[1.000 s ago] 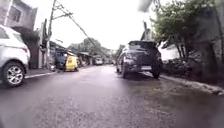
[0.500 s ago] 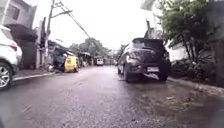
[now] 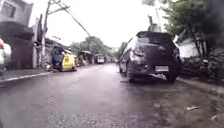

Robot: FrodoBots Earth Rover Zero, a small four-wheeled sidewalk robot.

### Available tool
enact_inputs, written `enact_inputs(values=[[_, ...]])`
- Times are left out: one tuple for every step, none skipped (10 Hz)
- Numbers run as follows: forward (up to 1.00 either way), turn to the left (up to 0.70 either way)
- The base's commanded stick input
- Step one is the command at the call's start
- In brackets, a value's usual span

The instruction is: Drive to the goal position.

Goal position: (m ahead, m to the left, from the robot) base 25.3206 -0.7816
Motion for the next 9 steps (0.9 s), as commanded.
enact_inputs(values=[[1.0,0.23],[1.0,0.0],[1.0,0.0],[1.0,0.12],[1.0,0.2],[1.0,0.0],[1.0,0.0],[1.0,0.27],[1.0,0.06]])
